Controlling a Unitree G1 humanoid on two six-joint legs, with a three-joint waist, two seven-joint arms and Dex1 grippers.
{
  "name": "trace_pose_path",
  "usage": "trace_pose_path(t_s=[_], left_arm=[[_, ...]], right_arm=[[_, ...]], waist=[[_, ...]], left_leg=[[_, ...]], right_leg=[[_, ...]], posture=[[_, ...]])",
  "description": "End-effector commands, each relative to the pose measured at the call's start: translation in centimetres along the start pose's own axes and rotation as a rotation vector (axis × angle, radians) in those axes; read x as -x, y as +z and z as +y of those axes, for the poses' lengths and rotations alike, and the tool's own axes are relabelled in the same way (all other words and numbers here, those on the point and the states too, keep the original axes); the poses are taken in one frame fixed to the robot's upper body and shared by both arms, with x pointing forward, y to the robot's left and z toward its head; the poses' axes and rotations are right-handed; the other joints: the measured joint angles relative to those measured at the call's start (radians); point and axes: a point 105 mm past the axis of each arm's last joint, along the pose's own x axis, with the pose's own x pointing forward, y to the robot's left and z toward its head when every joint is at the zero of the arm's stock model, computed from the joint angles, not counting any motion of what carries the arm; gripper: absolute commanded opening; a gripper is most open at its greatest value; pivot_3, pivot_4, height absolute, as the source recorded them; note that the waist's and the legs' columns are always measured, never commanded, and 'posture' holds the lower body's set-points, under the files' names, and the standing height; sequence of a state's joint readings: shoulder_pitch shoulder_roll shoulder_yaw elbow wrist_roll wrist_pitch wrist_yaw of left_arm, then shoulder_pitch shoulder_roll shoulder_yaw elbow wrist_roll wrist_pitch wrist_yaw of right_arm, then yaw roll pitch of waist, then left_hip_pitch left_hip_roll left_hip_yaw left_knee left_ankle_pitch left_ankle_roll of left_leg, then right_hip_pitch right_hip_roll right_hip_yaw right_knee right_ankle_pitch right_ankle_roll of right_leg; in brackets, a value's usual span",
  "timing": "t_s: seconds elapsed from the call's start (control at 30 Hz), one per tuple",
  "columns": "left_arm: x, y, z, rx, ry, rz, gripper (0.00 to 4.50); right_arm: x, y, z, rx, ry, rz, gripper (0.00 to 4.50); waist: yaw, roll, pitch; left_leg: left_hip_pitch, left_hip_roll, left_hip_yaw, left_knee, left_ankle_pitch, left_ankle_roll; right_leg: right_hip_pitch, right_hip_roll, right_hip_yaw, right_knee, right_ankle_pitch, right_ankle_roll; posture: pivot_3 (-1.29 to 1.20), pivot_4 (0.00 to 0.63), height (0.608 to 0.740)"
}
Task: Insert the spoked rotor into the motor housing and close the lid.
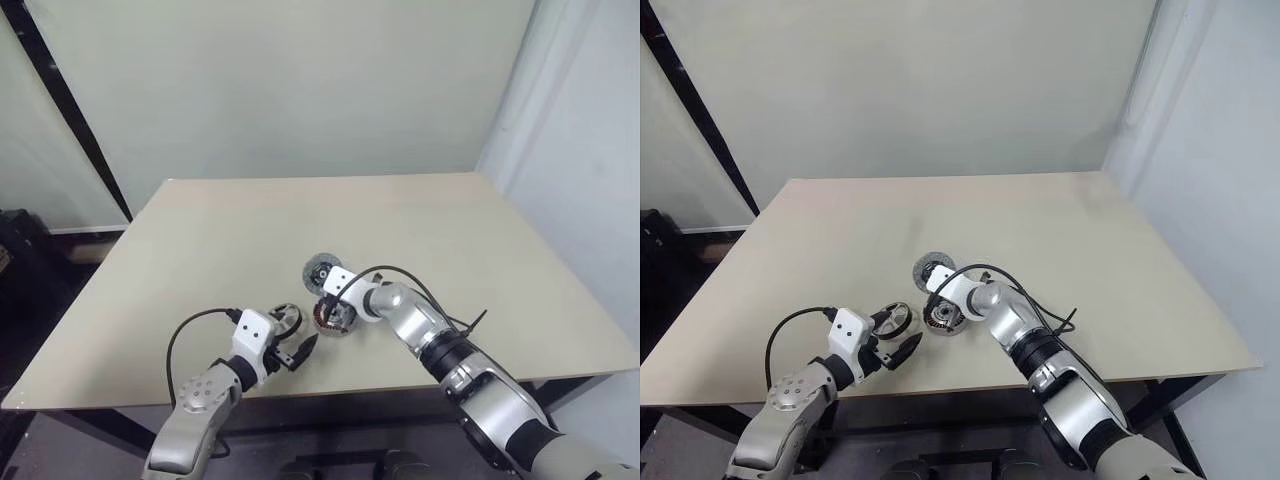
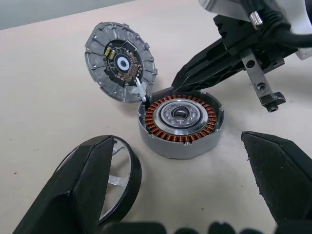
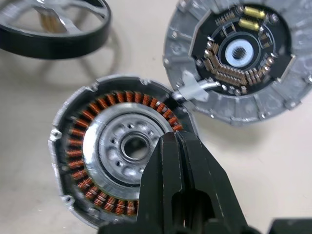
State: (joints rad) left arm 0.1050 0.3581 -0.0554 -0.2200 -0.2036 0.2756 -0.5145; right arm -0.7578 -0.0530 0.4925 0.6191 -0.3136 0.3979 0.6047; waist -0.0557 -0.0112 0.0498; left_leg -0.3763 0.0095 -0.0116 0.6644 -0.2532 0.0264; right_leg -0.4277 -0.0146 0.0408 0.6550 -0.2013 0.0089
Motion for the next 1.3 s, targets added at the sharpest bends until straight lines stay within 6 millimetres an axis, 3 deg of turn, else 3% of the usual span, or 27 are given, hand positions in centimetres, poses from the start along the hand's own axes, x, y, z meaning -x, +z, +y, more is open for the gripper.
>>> trace_pose_path(t_s=[0.03, 0.3, 0.5, 0.63, 0.73, 1.07, 1.2, 1.3], left_arm=[[-0.1, 1.7, 0.1, -0.042, -0.008, -0.05, 4.5], [0.1, 1.7, 0.1, -0.043, -0.005, -0.046, 4.5], [0.0, 1.7, 0.0, -0.042, -0.006, -0.046, 4.5], [-0.1, 1.7, 0.0, -0.041, -0.008, -0.05, 4.5], [-0.1, 1.6, 0.0, -0.047, -0.006, -0.045, 4.5], [-0.2, 1.6, 0.0, -0.045, -0.006, -0.047, 4.5], [-0.2, 1.7, 0.0, -0.047, -0.007, -0.048, 4.5], [-0.2, 1.8, 0.1, -0.047, -0.007, -0.049, 4.5]], right_arm=[[0.1, 0.4, 0.4, -0.001, 0.014, -0.013, 0.01], [-0.3, -1.6, 0.8, 0.005, 0.01, 0.052, 0.01], [-0.1, -0.9, -0.2, 0.014, -0.03, 0.024, 0.01], [-0.1, -0.7, 0.2, 0.025, 0.005, 0.026, 0.01], [0.0, -0.7, 0.4, 0.045, 0.02, 0.031, 0.58], [0.4, 0.5, -0.5, 0.029, -0.009, -0.012, 3.89], [0.8, 1.1, -1.4, 0.026, -0.039, -0.035, 3.89], [1.5, 1.4, -2.5, 0.0, -0.071, -0.064, 3.24]], waist=[[0.001, 0.0, 0.0], [0.0, 0.0, 0.0], [0.001, 0.0, 0.0], [0.0, 0.0, 0.0], [0.001, 0.0, 0.0], [0.0, 0.0, 0.0], [0.0, 0.0, 0.0], [0.0, 0.0, 0.0]], left_leg=[[0.0, 0.0, 0.0, 0.0, 0.0, 0.0], [0.0, 0.0, 0.0, 0.0, 0.0, 0.0], [0.0, 0.0, 0.0, 0.001, 0.0, 0.0], [0.0, 0.0, 0.0, 0.001, 0.0, 0.0], [0.0, 0.0, 0.0, 0.0, 0.0, 0.0], [0.0, 0.0, 0.0, -0.001, 0.0, 0.0], [0.0, 0.0, 0.0, -0.001, 0.0, 0.0], [0.0, 0.0, 0.0, -0.001, 0.0, 0.0]], right_leg=[[0.0, 0.0, 0.0, 0.0, 0.0, 0.0], [0.0, 0.0, 0.0, 0.0, 0.0, 0.0], [0.001, 0.0, 0.0, 0.0, 0.0, 0.0], [0.0, -0.001, 0.001, 0.0, 0.0, 0.0], [0.0, 0.0, 0.001, 0.0, 0.0, 0.0], [0.0, 0.0, 0.0, -0.001, 0.0, 0.0], [0.0, 0.0, 0.0, 0.0, 0.0, 0.0], [0.0, 0.0, 0.0, -0.001, 0.0, 0.0]], posture=[[0.0, 0.0, 0.74], [0.0, 0.0, 0.74], [0.0, 0.0, 0.74], [0.0, 0.0, 0.74], [0.0, 0.0, 0.74], [0.0, 0.0, 0.74], [0.0, 0.0, 0.74], [0.0, 0.0, 0.74]])
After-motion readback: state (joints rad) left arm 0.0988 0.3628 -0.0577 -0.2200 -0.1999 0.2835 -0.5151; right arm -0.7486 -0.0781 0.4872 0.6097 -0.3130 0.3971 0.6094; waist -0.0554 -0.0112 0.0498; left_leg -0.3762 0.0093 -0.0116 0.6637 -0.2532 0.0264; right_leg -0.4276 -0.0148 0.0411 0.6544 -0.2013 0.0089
